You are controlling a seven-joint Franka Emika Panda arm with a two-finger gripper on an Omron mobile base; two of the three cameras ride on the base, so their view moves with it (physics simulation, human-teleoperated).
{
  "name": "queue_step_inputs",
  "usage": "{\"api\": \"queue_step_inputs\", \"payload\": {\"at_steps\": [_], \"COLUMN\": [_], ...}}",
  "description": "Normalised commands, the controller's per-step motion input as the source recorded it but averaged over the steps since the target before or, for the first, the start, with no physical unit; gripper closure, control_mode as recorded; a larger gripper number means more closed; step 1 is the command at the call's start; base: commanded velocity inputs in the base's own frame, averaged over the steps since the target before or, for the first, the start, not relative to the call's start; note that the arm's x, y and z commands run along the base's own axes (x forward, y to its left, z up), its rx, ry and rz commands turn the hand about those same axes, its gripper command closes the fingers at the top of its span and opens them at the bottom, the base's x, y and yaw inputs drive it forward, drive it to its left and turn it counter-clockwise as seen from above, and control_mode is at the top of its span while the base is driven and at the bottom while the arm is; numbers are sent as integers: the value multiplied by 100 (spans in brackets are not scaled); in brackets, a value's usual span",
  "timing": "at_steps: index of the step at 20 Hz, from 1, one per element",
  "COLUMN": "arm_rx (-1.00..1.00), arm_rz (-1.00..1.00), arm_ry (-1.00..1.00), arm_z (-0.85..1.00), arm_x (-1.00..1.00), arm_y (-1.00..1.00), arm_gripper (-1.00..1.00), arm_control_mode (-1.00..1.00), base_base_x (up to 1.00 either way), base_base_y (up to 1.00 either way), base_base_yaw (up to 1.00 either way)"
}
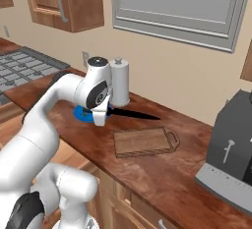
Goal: Pick up the knife from the drawer and place it on the cutting board. Then place the meat from the plate to the cutting board.
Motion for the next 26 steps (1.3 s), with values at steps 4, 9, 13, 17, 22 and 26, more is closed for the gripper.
{"api": "queue_step_inputs", "payload": {"at_steps": [4,9,13,17,22,26], "arm_rx": [0,0,-1,0,0,0], "arm_rz": [8,0,0,0,0,0], "arm_ry": [11,11,2,2,0,0], "arm_z": [-40,-46,-53,-51,-52,-41], "arm_x": [33,13,5,22,30,28], "arm_y": [-3,-17,-12,-29,-25,-30], "arm_gripper": [100,100,100,100,100,100], "arm_control_mode": [-100,-100,-100,-100,-100,-100], "base_base_x": [0,0,0,0,0,0], "base_base_y": [0,0,0,0,0,0], "base_base_yaw": [0,0,0,0,0,0]}}
